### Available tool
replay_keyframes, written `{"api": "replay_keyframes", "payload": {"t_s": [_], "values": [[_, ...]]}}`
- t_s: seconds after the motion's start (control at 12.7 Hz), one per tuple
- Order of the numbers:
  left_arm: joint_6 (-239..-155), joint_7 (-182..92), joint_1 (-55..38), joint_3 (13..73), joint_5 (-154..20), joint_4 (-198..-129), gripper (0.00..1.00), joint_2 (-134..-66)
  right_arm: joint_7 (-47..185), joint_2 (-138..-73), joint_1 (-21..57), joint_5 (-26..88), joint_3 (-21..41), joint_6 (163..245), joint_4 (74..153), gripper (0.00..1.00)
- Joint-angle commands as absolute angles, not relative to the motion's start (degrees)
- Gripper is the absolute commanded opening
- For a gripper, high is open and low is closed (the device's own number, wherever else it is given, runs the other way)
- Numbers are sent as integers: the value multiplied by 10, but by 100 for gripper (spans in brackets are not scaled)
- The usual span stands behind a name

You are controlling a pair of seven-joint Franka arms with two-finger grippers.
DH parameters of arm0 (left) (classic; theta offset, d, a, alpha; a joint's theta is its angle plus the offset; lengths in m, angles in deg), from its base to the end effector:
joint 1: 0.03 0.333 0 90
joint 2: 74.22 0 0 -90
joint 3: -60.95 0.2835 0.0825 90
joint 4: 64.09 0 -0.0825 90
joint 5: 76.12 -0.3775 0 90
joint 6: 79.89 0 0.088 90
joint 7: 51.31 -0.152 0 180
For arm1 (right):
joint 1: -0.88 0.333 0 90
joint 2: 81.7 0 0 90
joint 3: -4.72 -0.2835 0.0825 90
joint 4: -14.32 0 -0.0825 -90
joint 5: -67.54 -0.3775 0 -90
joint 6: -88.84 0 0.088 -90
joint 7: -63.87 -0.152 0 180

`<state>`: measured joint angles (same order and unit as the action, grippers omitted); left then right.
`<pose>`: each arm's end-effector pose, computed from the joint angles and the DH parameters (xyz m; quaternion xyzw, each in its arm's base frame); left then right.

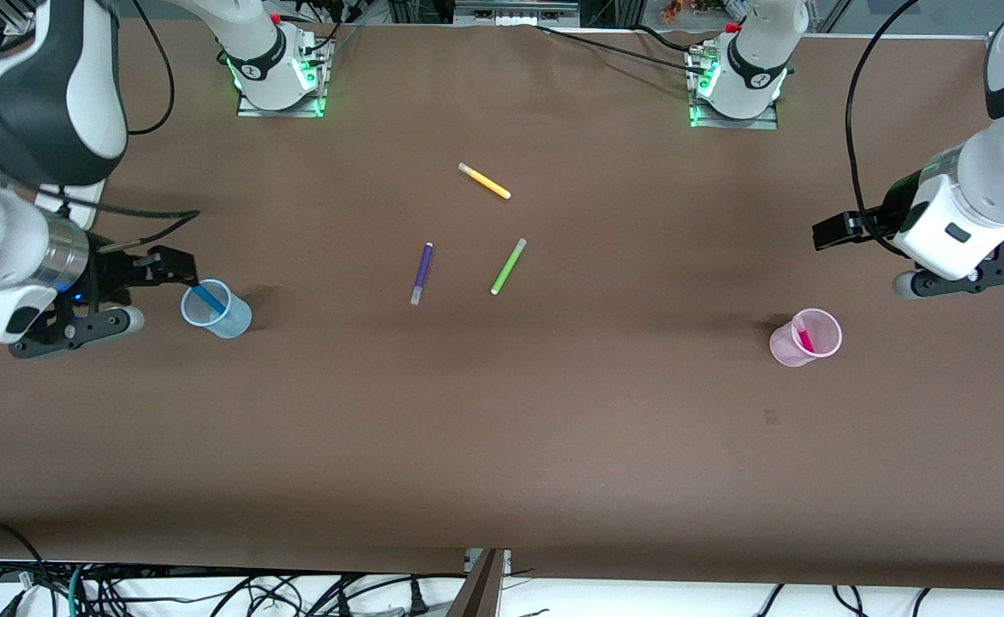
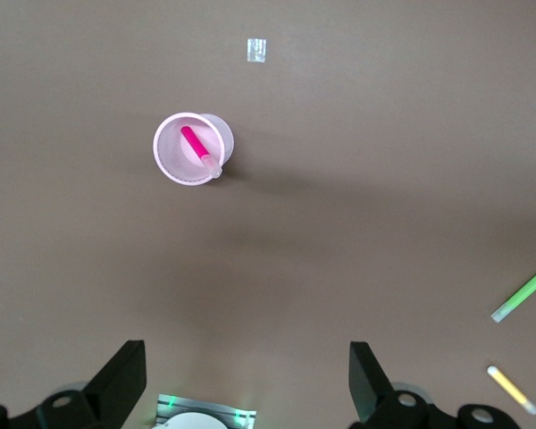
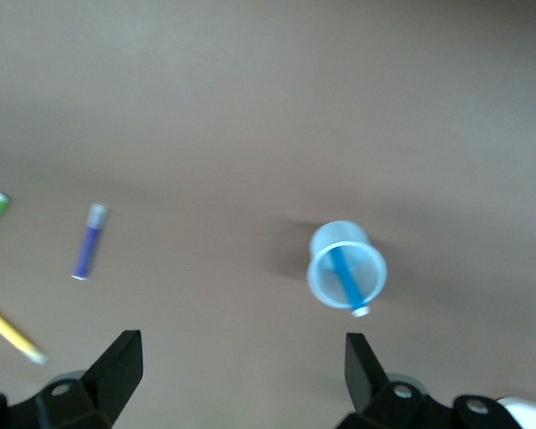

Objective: Place pink and blue markers in matching cups

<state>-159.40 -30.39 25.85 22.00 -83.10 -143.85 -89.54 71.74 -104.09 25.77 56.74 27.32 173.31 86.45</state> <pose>0.5706 -0.0736 0.4921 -0.9914 -0.0725 0.1087 0.0090 0.6192 0.0915 0.4652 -0.9922 -0.0984 0.0728 0.0235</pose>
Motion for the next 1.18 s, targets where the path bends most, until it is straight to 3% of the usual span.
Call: {"api": "replay_keyframes", "payload": {"t_s": [0.0, 0.08, 0.24, 0.63, 0.71, 1.11], "values": [[-1597, -361, 265, 221, -843, -1441, 100, -893, 611, -980, 176, 635, 139, 1716, 902, 100], [-1597, -362, 264, 221, -842, -1438, 100, -893, 611, -948, 140, 659, 97, 1723, 939, 100], [-1596, -360, 263, 220, -841, -1438, 100, -893, 612, -894, 113, 662, 91, 1742, 999, 100], [-1594, -356, 261, 226, -839, -1440, 100, -890, 614, -846, 55, 664, 91, 1721, 999, 100], [-1593, -357, 236, 245, -839, -1441, 100, -883, 614, -846, 54, 664, 90, 1703, 999, 100], [-1591, -358, 27, 469, -818, -1446, 100, -852, 616, -856, 52, 662, 98, 1683, 987, 100]]}}
